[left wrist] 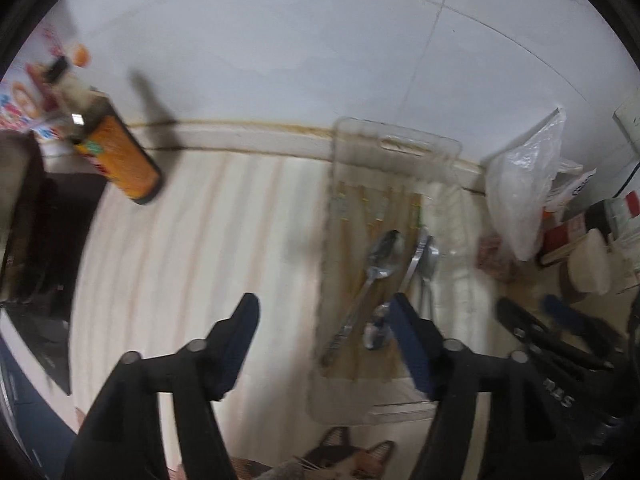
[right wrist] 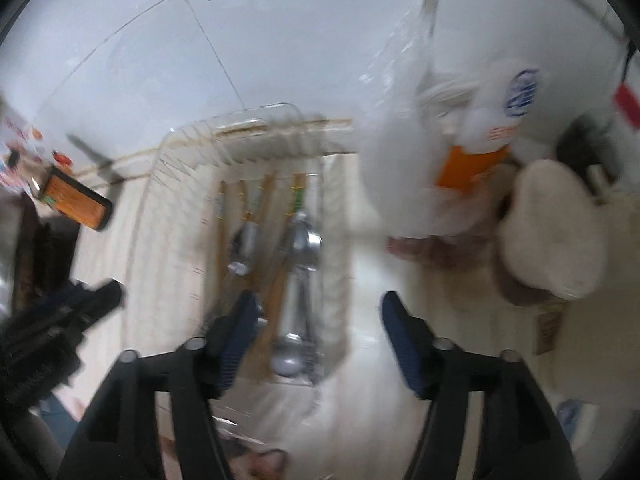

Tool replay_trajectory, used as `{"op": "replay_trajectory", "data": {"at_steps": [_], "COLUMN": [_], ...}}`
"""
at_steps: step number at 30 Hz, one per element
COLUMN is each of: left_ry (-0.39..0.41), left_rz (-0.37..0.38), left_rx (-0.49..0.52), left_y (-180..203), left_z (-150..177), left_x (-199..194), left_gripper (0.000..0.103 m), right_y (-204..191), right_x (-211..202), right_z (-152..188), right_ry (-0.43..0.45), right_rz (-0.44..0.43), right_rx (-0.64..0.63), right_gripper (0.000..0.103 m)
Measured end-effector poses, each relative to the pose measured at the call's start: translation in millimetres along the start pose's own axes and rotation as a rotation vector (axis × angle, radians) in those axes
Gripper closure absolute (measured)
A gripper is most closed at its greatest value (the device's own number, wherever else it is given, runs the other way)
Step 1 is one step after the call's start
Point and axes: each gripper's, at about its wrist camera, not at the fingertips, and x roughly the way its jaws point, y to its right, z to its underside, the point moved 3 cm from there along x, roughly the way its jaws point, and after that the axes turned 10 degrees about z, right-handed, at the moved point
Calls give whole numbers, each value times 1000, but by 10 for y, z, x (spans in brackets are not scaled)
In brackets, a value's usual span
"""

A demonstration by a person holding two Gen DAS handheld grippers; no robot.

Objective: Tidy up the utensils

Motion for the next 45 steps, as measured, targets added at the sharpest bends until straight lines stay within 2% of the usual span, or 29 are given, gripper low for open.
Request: {"op": "replay_trajectory", "data": {"at_steps": [2,3,4,5,10,16,22,34,45], "left_ry": [32,44,57,67,98,131,158,261,300], "left_rz": [-41,-53,-66,-80,-112,-89,-28,119,210], "left_rx": [18,21,27,34,48,46,59,144,206], "left_y": [-18,-50,-57,-57,-25,3,43,127,214], "left_z": [108,127,168,227,408,596,833,1349,1745], "left_x": [-70,-89,-115,-150,-278,-580,-1044,-2250,-2968], "left_gripper": [16,11,2,0,0,0,0,0,0], "right_y": [54,91,99,109,176,285,445,527,603], "right_x": [-45,-59,-77,-103,-236,-592,-1154,-2491,-3439], "right_z": [110,174,226,292,525,714,964,1694,2213], "right_ry": [26,34,44,56,100,139,180,312,423], "right_rz": [39,60,71,84,101,73,20,-62,-67], "right_rx": [-14,-17,-23,-31,-31,-3,48,94,123], "right_gripper": [9,5,1,1,0,0,0,0,0]}}
